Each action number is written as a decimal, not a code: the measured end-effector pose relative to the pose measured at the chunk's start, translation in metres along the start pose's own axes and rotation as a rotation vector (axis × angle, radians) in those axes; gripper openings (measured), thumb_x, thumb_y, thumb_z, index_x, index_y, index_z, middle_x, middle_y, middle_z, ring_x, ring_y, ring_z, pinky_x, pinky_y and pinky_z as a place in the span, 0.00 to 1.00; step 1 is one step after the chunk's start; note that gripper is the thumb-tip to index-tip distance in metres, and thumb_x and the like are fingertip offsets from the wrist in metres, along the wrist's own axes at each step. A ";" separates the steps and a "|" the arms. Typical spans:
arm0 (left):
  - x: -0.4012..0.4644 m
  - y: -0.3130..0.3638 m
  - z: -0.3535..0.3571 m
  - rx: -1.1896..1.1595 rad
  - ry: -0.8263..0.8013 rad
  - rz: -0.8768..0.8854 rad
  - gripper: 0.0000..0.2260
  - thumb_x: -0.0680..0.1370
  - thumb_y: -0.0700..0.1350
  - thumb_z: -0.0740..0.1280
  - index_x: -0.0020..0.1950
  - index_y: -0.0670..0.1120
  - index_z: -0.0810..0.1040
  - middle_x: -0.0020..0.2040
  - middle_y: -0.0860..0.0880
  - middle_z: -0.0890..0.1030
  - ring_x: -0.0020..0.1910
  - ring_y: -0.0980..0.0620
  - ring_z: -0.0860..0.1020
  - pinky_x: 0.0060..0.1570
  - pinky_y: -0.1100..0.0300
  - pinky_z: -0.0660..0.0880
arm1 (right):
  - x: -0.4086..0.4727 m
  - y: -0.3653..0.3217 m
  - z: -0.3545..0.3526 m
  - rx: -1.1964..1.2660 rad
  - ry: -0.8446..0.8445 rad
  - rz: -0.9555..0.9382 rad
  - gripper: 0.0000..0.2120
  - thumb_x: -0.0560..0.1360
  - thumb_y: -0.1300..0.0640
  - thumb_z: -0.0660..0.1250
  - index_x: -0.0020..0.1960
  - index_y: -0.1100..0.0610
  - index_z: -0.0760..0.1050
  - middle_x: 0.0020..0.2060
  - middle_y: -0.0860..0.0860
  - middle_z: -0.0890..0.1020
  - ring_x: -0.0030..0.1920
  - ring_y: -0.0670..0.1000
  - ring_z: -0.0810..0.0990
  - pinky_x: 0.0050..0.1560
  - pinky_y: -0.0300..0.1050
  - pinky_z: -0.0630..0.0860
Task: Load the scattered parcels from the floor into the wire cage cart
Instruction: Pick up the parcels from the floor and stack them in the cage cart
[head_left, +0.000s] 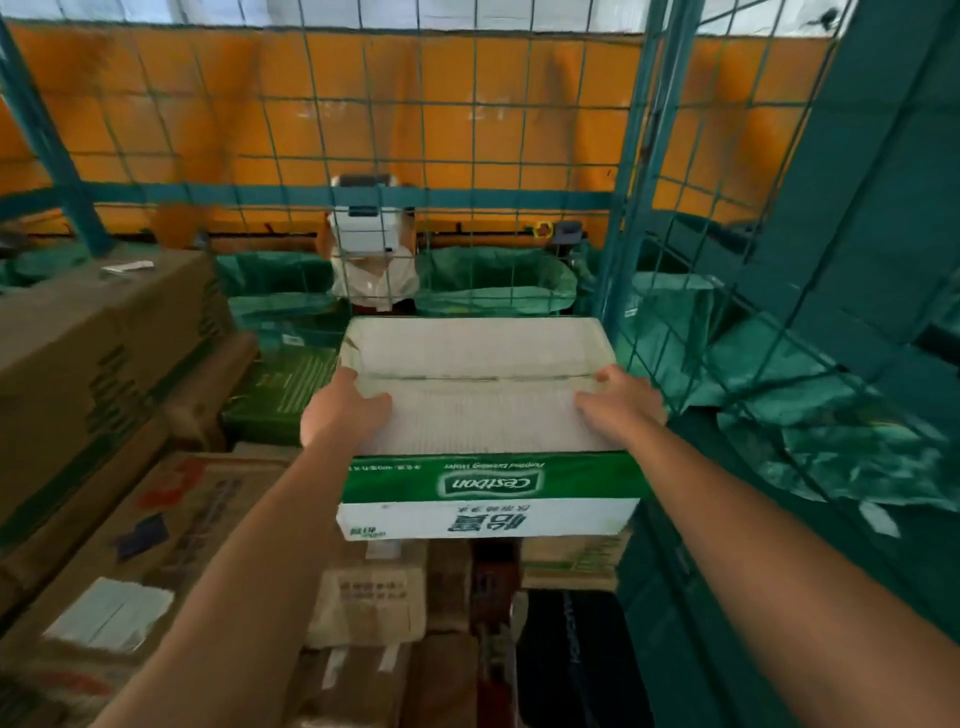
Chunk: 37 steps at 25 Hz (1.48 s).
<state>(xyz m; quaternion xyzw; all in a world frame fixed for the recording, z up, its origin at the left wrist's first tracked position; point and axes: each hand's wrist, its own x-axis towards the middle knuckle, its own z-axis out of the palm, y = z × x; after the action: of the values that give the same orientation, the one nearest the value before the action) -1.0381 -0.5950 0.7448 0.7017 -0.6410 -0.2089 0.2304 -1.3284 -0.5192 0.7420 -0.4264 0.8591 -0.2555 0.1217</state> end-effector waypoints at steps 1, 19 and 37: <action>0.015 0.008 0.002 0.001 0.011 0.013 0.27 0.78 0.51 0.63 0.75 0.48 0.62 0.67 0.44 0.73 0.62 0.42 0.74 0.56 0.51 0.72 | 0.011 -0.002 0.002 0.006 0.004 -0.003 0.24 0.72 0.45 0.65 0.67 0.47 0.70 0.63 0.56 0.72 0.64 0.59 0.70 0.58 0.48 0.71; 0.262 0.120 0.163 0.385 -0.194 0.164 0.36 0.77 0.69 0.53 0.79 0.57 0.43 0.77 0.37 0.51 0.72 0.35 0.61 0.64 0.45 0.67 | 0.309 -0.003 0.071 -0.294 -0.019 -0.074 0.30 0.77 0.38 0.56 0.75 0.49 0.59 0.75 0.60 0.54 0.73 0.63 0.57 0.71 0.57 0.59; 0.289 0.135 0.186 0.540 -0.051 0.281 0.25 0.80 0.62 0.48 0.75 0.55 0.59 0.76 0.48 0.59 0.69 0.40 0.63 0.57 0.48 0.71 | 0.349 0.001 0.089 -0.288 0.087 -0.192 0.24 0.78 0.39 0.53 0.68 0.48 0.71 0.68 0.48 0.71 0.64 0.54 0.68 0.60 0.51 0.69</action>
<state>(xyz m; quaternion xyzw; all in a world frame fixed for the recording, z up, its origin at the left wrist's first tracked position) -1.2300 -0.9032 0.6753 0.6368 -0.7695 -0.0146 0.0462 -1.5031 -0.8262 0.6696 -0.5080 0.8467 -0.1585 -0.0029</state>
